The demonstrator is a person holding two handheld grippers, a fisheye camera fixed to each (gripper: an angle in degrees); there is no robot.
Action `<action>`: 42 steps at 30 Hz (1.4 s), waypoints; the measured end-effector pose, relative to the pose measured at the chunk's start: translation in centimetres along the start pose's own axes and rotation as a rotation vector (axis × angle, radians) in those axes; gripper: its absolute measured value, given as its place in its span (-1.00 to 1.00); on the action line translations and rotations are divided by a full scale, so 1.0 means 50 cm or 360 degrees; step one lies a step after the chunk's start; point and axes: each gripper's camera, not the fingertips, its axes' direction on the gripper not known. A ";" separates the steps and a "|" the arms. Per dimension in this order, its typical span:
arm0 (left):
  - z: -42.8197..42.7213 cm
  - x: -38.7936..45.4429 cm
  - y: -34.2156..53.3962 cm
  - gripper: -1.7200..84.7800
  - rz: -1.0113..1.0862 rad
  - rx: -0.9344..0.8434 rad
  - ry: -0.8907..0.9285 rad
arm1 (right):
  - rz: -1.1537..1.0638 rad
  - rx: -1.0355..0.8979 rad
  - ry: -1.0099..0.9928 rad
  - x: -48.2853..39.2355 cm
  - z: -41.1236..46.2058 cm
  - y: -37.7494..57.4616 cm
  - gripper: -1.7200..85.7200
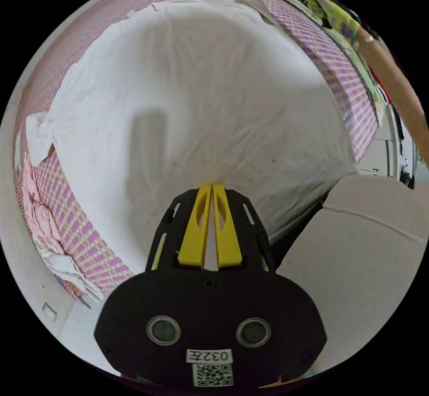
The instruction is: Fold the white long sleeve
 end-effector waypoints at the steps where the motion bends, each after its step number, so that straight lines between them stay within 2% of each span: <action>1: -0.002 0.012 -0.003 -0.98 -0.0032 -0.0019 -0.0031 | -0.0055 -0.0034 0.0077 0.002 0.024 -0.072 -0.83; 6: -0.019 0.049 -0.059 -0.98 -0.0095 -0.0192 -0.0121 | -0.0282 -0.0154 0.0367 -0.005 0.128 -0.336 -0.76; 9: -0.021 0.076 -0.104 -0.98 -0.0066 -0.0349 -0.0199 | -0.0426 -0.0368 0.0577 -0.010 0.238 -0.455 -0.71; 12: -0.024 0.084 -0.134 -0.98 -0.0116 -0.0448 -0.0201 | -0.0546 -0.0685 0.0748 0.005 0.359 -0.509 -0.72; 14: -0.028 0.090 -0.146 -0.98 -0.0114 -0.0485 -0.0198 | -0.0601 -0.1012 0.0720 0.046 0.435 -0.502 -0.83; 15: -0.029 0.090 -0.147 -0.98 -0.0113 -0.0488 -0.0193 | -0.0611 -0.1063 0.0718 0.058 0.442 -0.495 -0.87; 18: -0.038 0.077 -0.143 -0.98 -0.0173 -0.0458 -0.0110 | -0.0593 -0.0809 0.0662 0.128 0.353 -0.457 -0.92; 20: -0.046 0.056 -0.127 -0.98 -0.0254 -0.0392 -0.0005 | -0.0367 -0.0297 0.0325 0.240 0.155 -0.392 -0.94; 21: -0.048 0.052 -0.123 -0.98 -0.0267 -0.0375 0.0017 | -0.0316 -0.0159 0.0221 0.275 0.097 -0.362 -0.94; 23: -0.052 0.044 -0.109 -0.98 -0.0294 -0.0322 0.0074 | -0.0074 0.0362 -0.0086 0.425 -0.125 -0.192 -0.94; 24: -0.053 0.044 -0.107 -0.98 -0.0296 -0.0314 0.0080 | -0.0010 0.0464 -0.0132 0.461 -0.173 -0.139 -0.94; 26: -0.054 0.047 -0.102 -0.98 -0.0305 -0.0294 0.0086 | 0.0236 0.0774 -0.0179 0.582 -0.319 0.094 -0.92; 28: -0.055 0.055 -0.100 -0.98 -0.0298 -0.0288 0.0065 | 0.0398 0.0872 -0.0115 0.644 -0.380 0.268 -0.90; 29: -0.056 0.063 -0.099 -0.98 -0.0288 -0.0285 0.0041 | 0.0562 0.0823 -0.0025 0.682 -0.392 0.374 -0.87; 30: -0.056 0.067 -0.099 -0.98 -0.0284 -0.0283 0.0028 | 0.0651 0.0758 0.0027 0.702 -0.388 0.421 -0.86; 32: -0.056 0.084 -0.097 -0.98 -0.0263 -0.0283 -0.0026 | 0.1007 0.0384 0.0225 0.779 -0.338 0.576 -0.81; 34: -0.056 0.092 -0.097 -0.98 -0.0259 -0.0288 -0.0051 | 0.1159 0.0275 0.0364 0.803 -0.326 0.663 -0.79; 37: -0.054 0.095 -0.092 -0.98 -0.0305 -0.0286 -0.0051 | 0.1234 0.0343 0.0596 0.811 -0.355 0.729 -0.75; 42: -0.051 0.109 -0.084 -0.98 -0.0261 -0.0286 -0.0095 | 0.1368 0.0576 0.0404 0.937 -0.400 0.760 -0.71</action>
